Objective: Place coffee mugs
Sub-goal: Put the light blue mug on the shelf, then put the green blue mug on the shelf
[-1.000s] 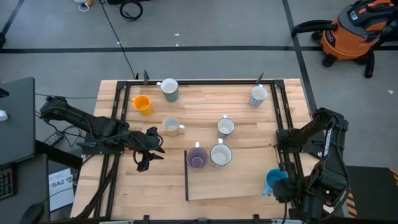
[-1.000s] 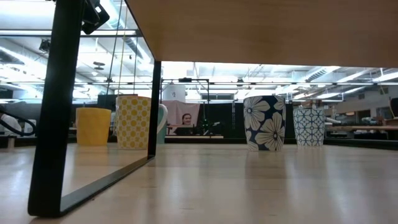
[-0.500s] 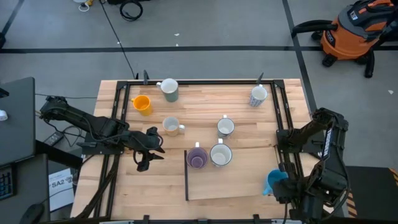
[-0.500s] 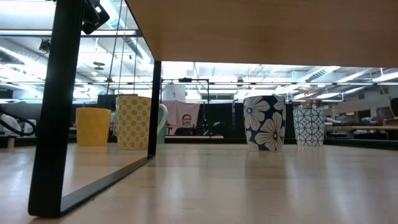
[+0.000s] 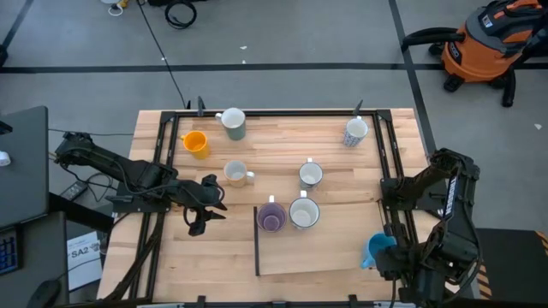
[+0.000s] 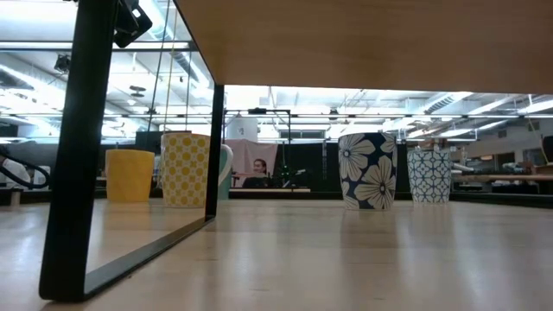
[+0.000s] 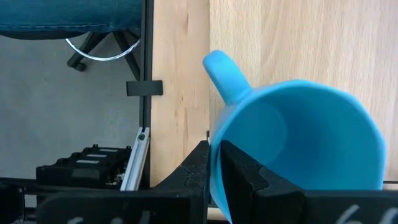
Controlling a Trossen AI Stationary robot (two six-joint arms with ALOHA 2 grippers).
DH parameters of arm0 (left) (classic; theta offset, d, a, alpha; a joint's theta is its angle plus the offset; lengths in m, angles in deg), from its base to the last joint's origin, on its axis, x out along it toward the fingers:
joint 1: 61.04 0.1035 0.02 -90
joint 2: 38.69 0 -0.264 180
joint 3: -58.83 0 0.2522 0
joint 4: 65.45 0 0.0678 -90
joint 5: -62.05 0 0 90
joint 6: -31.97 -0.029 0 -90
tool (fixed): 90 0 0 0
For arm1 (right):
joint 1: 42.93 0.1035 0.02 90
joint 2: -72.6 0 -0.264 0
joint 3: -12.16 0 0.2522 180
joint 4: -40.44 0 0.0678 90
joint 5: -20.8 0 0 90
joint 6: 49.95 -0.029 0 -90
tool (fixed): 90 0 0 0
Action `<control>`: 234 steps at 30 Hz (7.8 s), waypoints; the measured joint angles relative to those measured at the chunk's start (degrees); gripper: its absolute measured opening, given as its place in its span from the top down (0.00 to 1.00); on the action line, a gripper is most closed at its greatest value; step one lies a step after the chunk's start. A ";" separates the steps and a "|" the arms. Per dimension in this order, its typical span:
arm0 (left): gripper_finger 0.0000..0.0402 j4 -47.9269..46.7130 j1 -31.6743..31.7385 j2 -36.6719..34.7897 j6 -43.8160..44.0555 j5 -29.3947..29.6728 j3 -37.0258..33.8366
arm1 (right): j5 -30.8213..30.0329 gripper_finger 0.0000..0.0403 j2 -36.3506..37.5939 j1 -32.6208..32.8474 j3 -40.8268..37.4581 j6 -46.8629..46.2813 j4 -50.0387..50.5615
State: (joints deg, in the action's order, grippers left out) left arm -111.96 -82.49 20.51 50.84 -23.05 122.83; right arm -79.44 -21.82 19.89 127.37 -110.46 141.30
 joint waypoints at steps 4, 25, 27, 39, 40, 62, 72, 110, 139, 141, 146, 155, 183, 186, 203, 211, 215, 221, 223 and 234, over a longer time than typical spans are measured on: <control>0.68 0.00 0.00 0.00 0.00 0.01 0.00 | -0.01 0.89 -0.02 0.00 0.00 0.06 -0.01; 0.68 0.00 0.00 0.00 -0.04 0.01 0.00 | -0.07 0.89 -0.03 0.00 0.00 4.13 -0.19; 0.68 0.00 0.00 0.00 -0.04 0.01 0.00 | -0.07 0.89 -0.04 -0.01 0.00 4.13 -0.22; 0.68 0.00 0.00 0.00 -0.03 0.02 0.00 | -0.22 0.89 -0.04 0.00 0.00 4.11 -0.47; 0.68 0.00 0.00 0.00 -0.04 0.00 0.00 | -0.22 0.89 -0.04 -0.02 0.00 4.13 -0.47; 0.68 0.00 0.00 0.00 -0.04 0.00 0.00 | -0.20 0.82 -0.04 -0.02 0.00 3.69 -0.47; 0.68 0.00 0.00 0.00 -0.03 0.01 0.00 | -0.17 0.74 -0.04 -0.02 0.00 3.69 -0.43; 0.68 0.01 0.00 0.00 -0.02 0.02 0.00 | -0.07 0.72 -0.04 -0.07 0.00 3.69 -0.14; 0.68 0.02 0.00 0.01 -0.02 0.01 0.00 | -9.99 0.72 6.41 -4.03 4.22 15.95 -1.23; 0.68 0.09 0.00 0.00 -0.02 0.01 0.00 | -12.67 0.72 6.79 -5.47 4.22 21.91 -2.03; 0.68 1.67 0.26 0.00 -0.07 0.00 0.00 | -19.85 0.72 7.10 -9.37 4.22 38.45 -6.41; 0.68 3.25 4.07 0.00 -0.02 0.00 0.00 | -22.77 0.72 7.08 -15.71 4.22 64.02 -24.65; 0.68 4.66 24.79 -0.13 -6.08 -1.73 0.02 | -23.45 0.72 7.06 -27.83 4.22 72.82 -46.56; 0.68 5.26 27.66 -0.13 -8.49 -1.73 0.02 | -25.73 0.72 7.06 -30.51 4.22 74.45 -46.16; 0.68 5.06 36.19 -0.13 -11.19 -1.73 0.02 | -20.17 0.72 10.98 -52.23 4.22 62.03 -25.49; 0.68 5.00 36.79 -0.11 -11.19 -1.73 0.02 | -9.11 0.72 11.10 -60.51 4.22 57.42 -14.14; 0.68 5.00 36.79 -0.09 -11.19 -1.75 0.02 | -6.31 0.72 11.10 -63.29 4.22 57.18 -10.34; 0.68 5.02 36.76 -0.09 -11.17 -1.75 0.02 | -6.12 0.72 11.24 -66.34 3.66 57.94 -8.11; 0.68 5.02 36.77 -0.09 -11.17 -1.74 0.02 | -5.97 0.72 11.92 -67.11 2.12 57.97 -7.96; 0.68 5.13 36.79 -0.07 -11.06 -1.68 0.02 | 1.36 0.72 18.90 -71.73 -12.74 59.08 -18.93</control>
State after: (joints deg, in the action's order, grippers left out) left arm -106.83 -45.70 20.45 39.78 -24.73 122.85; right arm -78.08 -2.91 -51.84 114.63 -51.38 122.37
